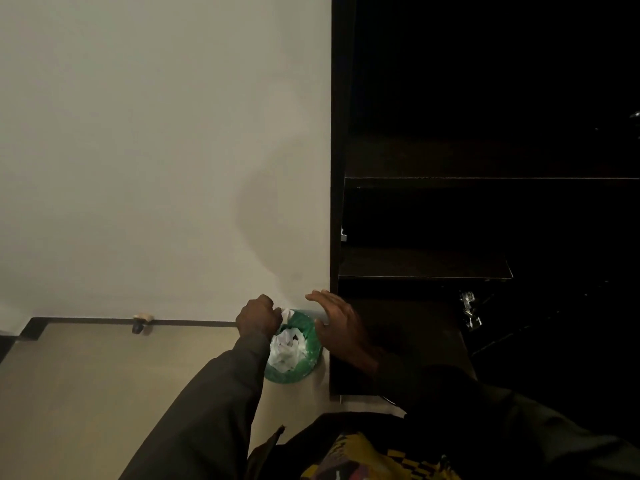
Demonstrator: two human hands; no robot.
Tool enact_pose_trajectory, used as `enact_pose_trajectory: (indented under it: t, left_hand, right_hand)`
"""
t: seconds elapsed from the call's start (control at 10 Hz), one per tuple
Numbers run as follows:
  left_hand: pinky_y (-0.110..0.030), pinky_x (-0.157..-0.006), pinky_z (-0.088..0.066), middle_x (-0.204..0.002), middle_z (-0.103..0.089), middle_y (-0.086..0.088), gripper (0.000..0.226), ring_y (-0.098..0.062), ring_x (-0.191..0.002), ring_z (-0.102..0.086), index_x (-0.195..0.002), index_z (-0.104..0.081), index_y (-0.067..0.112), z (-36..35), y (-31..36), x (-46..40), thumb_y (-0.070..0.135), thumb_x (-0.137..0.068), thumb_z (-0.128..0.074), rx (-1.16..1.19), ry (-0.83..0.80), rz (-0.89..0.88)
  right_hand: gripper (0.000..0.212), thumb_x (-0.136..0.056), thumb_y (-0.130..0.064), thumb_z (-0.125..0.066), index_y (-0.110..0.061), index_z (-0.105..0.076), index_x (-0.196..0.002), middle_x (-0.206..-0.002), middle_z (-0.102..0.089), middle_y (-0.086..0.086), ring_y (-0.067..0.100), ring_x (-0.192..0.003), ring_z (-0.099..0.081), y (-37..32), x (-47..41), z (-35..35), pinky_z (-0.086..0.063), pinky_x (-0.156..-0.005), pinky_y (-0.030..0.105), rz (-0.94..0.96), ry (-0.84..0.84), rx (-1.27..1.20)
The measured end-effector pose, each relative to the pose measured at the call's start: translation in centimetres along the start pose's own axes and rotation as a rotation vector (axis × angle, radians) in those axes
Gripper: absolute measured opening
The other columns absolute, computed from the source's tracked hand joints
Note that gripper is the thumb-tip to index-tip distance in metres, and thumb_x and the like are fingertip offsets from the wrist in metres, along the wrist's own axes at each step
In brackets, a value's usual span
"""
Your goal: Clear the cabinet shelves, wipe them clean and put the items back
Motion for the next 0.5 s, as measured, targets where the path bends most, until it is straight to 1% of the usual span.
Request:
enact_pose_trajectory:
  t: [0.1, 0.2, 0.3, 0.4, 0.5]
  left_hand:
    - [-0.034, -0.088, -0.049, -0.118, -0.065, -0.012, 0.037, -0.032, -0.110, -0.062, -0.119, -0.061, 0.014, 0.5, -0.1, 0.0, 0.039, -0.096, -0.046, -0.002, 0.030, 0.011]
    - [-0.034, -0.088, -0.049, -0.118, -0.065, -0.011, 0.038, -0.032, -0.109, -0.062, -0.119, -0.061, 0.013, 0.7, -0.5, 0.0, 0.040, -0.097, -0.045, -0.014, 0.041, 0.019]
    - [-0.035, -0.086, -0.050, -0.110, -0.068, -0.010, 0.038, -0.033, -0.102, -0.064, -0.108, -0.066, 0.015, 1.0, -0.5, 0.6, 0.044, -0.096, -0.044, 0.026, 0.065, 0.012]
    - [-0.033, -0.069, -0.053, -0.072, -0.067, -0.005, 0.047, -0.031, -0.072, -0.064, -0.072, -0.064, 0.016, 3.1, 0.8, 1.9, 0.048, -0.096, -0.039, 0.158, 0.216, -0.037]
    - [-0.028, -0.050, -0.038, -0.047, -0.046, 0.002, 0.054, -0.019, -0.046, -0.047, -0.054, -0.044, 0.016, 6.5, 4.4, 5.9, 0.044, -0.100, -0.041, 0.354, 0.471, -0.221]
  right_hand:
    - [0.054, -0.083, 0.000, -0.057, -0.015, -0.055, -0.135, -0.141, -0.054, 0.004, 0.019, -0.138, -0.041, 0.0, 0.2, 0.4, -0.030, -0.117, 0.032, -0.018, -0.015, -0.013]
    - [0.054, -0.082, 0.000, -0.056, -0.013, -0.055, -0.135, -0.141, -0.054, 0.005, 0.020, -0.137, -0.043, 0.2, 0.3, 1.3, -0.034, -0.115, 0.035, -0.028, -0.013, -0.046]
    - [0.054, -0.084, 0.001, -0.056, -0.013, -0.054, -0.136, -0.141, -0.054, 0.004, 0.019, -0.136, -0.043, 0.5, 0.7, 2.2, -0.030, -0.115, 0.027, -0.062, -0.014, -0.053]
    - [0.051, -0.088, -0.002, -0.057, -0.016, -0.053, -0.137, -0.143, -0.052, 0.002, 0.016, -0.139, -0.039, 1.2, 1.1, 2.7, -0.024, -0.113, 0.018, -0.092, 0.000, -0.049]
    - [0.048, -0.090, -0.006, -0.059, -0.018, -0.055, -0.137, -0.143, -0.053, 0.001, 0.014, -0.138, -0.040, 1.5, 1.8, 3.6, -0.025, -0.111, 0.018, -0.119, 0.051, -0.071]
Point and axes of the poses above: each hand's wrist, its own x-axis away from the middle knuckle, its own z-axis out of the back of the hand, y = z × x, the point moved 8 cm from there along -x, towards the middle knuckle
